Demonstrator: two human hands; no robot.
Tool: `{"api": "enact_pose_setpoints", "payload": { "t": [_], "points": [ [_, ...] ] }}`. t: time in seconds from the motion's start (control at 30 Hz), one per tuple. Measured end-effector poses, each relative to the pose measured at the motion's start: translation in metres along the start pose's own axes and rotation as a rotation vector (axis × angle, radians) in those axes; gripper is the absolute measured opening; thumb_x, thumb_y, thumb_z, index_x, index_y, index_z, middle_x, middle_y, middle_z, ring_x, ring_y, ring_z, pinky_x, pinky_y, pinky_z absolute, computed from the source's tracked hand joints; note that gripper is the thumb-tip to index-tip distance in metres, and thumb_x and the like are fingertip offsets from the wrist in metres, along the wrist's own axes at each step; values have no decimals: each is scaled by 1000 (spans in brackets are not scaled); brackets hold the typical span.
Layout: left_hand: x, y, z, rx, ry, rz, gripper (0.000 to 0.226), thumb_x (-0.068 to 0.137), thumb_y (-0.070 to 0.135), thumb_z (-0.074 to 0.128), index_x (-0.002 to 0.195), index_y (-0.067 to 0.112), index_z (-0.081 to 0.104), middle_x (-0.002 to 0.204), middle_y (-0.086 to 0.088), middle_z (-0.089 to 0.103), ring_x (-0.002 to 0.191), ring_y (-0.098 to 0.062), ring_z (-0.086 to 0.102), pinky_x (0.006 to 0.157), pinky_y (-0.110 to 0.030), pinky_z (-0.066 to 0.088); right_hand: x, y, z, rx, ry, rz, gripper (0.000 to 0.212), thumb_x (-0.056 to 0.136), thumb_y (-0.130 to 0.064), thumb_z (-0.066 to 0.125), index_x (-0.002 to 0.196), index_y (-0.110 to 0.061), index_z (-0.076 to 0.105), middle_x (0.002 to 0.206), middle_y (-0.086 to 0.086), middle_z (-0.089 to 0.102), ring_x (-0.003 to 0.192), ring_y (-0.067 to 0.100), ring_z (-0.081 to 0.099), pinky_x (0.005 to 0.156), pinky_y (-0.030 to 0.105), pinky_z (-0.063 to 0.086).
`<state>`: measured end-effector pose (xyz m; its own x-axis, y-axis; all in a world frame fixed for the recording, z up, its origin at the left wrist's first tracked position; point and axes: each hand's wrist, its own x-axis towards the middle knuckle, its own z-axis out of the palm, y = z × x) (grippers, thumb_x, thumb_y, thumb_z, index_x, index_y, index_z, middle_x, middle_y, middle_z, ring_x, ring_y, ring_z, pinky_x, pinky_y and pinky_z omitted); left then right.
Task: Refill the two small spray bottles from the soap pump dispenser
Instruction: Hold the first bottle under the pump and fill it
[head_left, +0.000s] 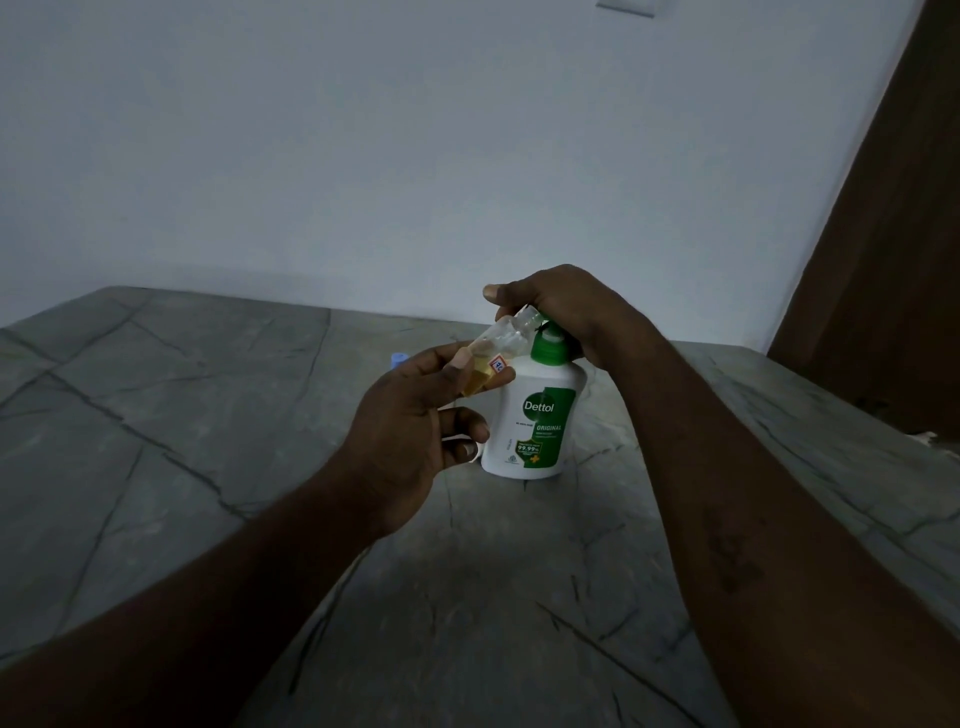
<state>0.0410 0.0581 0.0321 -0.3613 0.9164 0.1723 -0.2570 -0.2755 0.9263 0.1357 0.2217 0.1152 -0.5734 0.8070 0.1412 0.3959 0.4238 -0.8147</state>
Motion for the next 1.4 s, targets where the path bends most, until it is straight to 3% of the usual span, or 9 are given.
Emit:
{"api": "enact_pose_setpoints", "payload": {
  "t": [0.13, 0.43, 0.53, 0.6, 0.77, 0.93, 1.07, 1.2, 1.4],
  "points": [
    [0, -3, 0, 5, 3, -3, 37, 95, 26, 51, 128, 13, 62, 124, -13, 70, 59, -16, 56, 52, -27, 45, 0, 2, 2, 28, -26, 18, 31, 83, -47, 78, 75, -17, 77, 96, 8, 75, 87, 26, 68, 87, 41, 56],
    [-1, 0, 0, -24, -8, 0, 42, 89, 30, 54, 127, 14, 63, 126, -15, 69, 62, -19, 55, 58, -30, 45, -5, -5, -4, -49, 89, -88, 35, 91, -50, 70, 81, -17, 76, 88, 0, 68, 75, 15, 59, 64, 28, 45],
    [-2, 2, 2, -34, -18, -1, 44, 83, 32, 61, 123, 14, 64, 123, -14, 71, 61, -19, 55, 59, -30, 44, -5, -8, -5, -71, 103, -118, 36, 91, -51, 69, 83, -17, 77, 91, 1, 69, 78, 17, 61, 64, 28, 46],
    [-1, 2, 2, -35, -6, 0, 38, 90, 30, 55, 123, 14, 65, 124, -15, 70, 61, -19, 54, 63, -32, 42, -5, -8, -5, -62, 79, -89, 34, 91, -50, 69, 82, -18, 77, 92, 1, 69, 79, 17, 61, 68, 30, 48],
    [0, 1, 1, -17, 4, -8, 33, 100, 24, 46, 125, 13, 65, 123, -13, 71, 61, -19, 54, 58, -30, 44, -5, -5, -2, 14, 55, -13, 19, 84, -33, 75, 77, -16, 77, 102, 9, 74, 78, 23, 60, 75, 37, 50],
    [2, -2, -3, 1, 11, -20, 37, 100, 28, 48, 131, 12, 62, 126, -14, 69, 62, -19, 55, 56, -29, 47, -5, -2, 2, 42, 30, 17, 12, 84, -22, 73, 74, -16, 75, 98, 5, 73, 80, 22, 62, 75, 34, 51],
    [3, -4, -3, -1, 8, -23, 36, 101, 28, 48, 130, 12, 62, 126, -14, 69, 61, -18, 56, 53, -28, 48, -4, 0, 1, 44, 25, 1, 15, 86, -26, 73, 76, -15, 76, 107, 6, 75, 82, 21, 63, 77, 34, 51],
    [4, -3, -4, 12, 11, -19, 37, 101, 29, 48, 131, 12, 61, 129, -16, 67, 61, -18, 56, 52, -27, 48, -3, -1, 0, -37, 50, -46, 26, 90, -40, 73, 84, -16, 77, 95, 0, 71, 76, 16, 60, 67, 28, 46],
    [2, -1, -4, -4, -13, 7, 36, 100, 26, 47, 129, 11, 63, 127, -16, 69, 61, -19, 54, 53, -28, 44, -3, -4, -3, -58, 75, -71, 36, 90, -49, 71, 89, -14, 78, 90, 0, 68, 74, 16, 58, 68, 30, 47]
  ]
}}
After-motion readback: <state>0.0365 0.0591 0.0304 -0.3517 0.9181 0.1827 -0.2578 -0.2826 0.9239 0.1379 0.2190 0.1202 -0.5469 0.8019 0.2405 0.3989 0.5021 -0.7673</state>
